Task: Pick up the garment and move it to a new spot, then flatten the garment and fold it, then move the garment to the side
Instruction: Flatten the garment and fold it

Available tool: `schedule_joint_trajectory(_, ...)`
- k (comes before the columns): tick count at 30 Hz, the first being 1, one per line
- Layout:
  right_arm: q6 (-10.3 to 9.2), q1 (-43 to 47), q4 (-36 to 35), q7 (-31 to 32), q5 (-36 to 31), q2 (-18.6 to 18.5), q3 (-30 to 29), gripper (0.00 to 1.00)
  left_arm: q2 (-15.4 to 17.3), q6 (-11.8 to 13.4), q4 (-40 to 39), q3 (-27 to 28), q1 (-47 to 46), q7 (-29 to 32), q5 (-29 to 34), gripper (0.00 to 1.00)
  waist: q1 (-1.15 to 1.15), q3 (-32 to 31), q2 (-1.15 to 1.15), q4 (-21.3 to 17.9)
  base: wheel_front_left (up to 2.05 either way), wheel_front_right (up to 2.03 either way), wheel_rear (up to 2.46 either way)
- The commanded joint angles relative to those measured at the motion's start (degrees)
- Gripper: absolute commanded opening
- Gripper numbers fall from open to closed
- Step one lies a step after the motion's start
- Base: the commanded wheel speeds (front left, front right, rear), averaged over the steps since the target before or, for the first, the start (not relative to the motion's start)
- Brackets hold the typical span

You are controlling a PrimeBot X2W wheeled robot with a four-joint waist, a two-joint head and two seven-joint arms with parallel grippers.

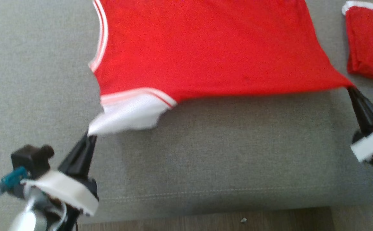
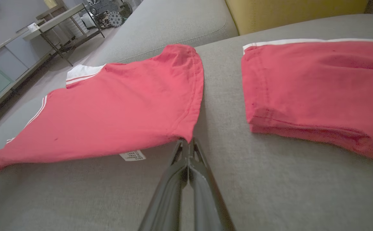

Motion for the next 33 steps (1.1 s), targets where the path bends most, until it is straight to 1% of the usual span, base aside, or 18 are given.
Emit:
schedule_joint_trajectory(1,0.25,3.0,-4.1,1.0,-1.4,-0.7,-1.5,0.00,2.1,0.9,-4.0,2.8,0.5,1.5,-0.6,0.00,0.01,-1.3,-0.01,-0.3,0.00,0.00,0.00)
schedule_joint_trajectory(8,0.25,13.8,-16.4,8.1,-6.8,3.1,-10.2,0.00,3.1,4.4,-16.4,1.5,10.0,10.2,-3.3,0.00,0.01,-2.1,-0.01,-0.3,0.00,0.00,0.00)
schedule_joint_trajectory(10,0.25,15.2,-19.1,10.0,-8.0,4.3,-12.0,0.00,3.4,5.2,-19.4,1.5,10.8,12.1,-3.7,0.00,0.01,-1.9,-0.01,0.0,0.00,0.00,0.00)
schedule_joint_trajectory(13,0.25,15.5,-21.2,12.6,-9.7,5.8,-13.6,0.00,3.2,5.6,-21.6,1.5,8.8,13.5,-4.3,0.00,0.01,-1.3,-0.01,0.5,0.00,0.00,0.00)
schedule_joint_trajectory(14,0.25,14.5,-21.3,14.1,-10.8,6.5,-13.9,0.00,2.9,5.4,-21.0,1.1,6.0,14.0,-4.1,0.00,0.01,-0.9,-0.01,0.8,0.00,0.00,0.00)
schedule_joint_trajectory(16,0.25,12.8,-20.6,15.2,-11.1,7.1,-13.9,0.00,2.1,4.9,-19.3,0.3,2.7,14.1,-4.2,0.00,0.01,-0.4,-0.01,1.0,0.00,0.00,0.00)
schedule_joint_trajectory(20,0.25,8.2,-17.3,16.1,-11.6,7.0,-13.5,0.00,0.0,3.8,-13.6,-0.8,-4.7,12.7,-3.7,0.00,0.01,0.9,-0.01,1.2,0.00,0.00,0.00)
schedule_joint_trajectory(24,0.25,2.7,-13.4,14.8,-12.1,7.2,-13.4,0.00,-1.8,2.7,-7.0,-1.1,-11.7,9.9,-2.7,0.00,0.01,2.3,-0.01,1.2,0.00,0.00,0.00)
schedule_joint_trajectory(28,0.25,-2.3,-10.0,12.8,-12.5,7.0,-13.1,0.00,-2.7,1.6,-1.3,-1.1,-18.2,6.5,-1.0,0.00,0.01,4.0,-0.01,1.5,0.00,0.00,0.00)
schedule_joint_trajectory(29,0.25,-2.3,-10.0,12.8,-12.5,7.0,-13.1,0.00,-2.7,1.6,-1.3,-1.1,-18.2,6.5,-1.0,0.00,0.01,4.0,-0.01,1.5,0.00,0.00,0.00)
schedule_joint_trajectory(33,0.25,-6.4,-7.1,10.4,-12.9,6.8,-12.6,0.00,-3.5,0.7,3.4,-1.0,-24.1,2.6,0.6,0.00,0.01,5.8,-0.01,1.8,0.00,0.00,0.00)
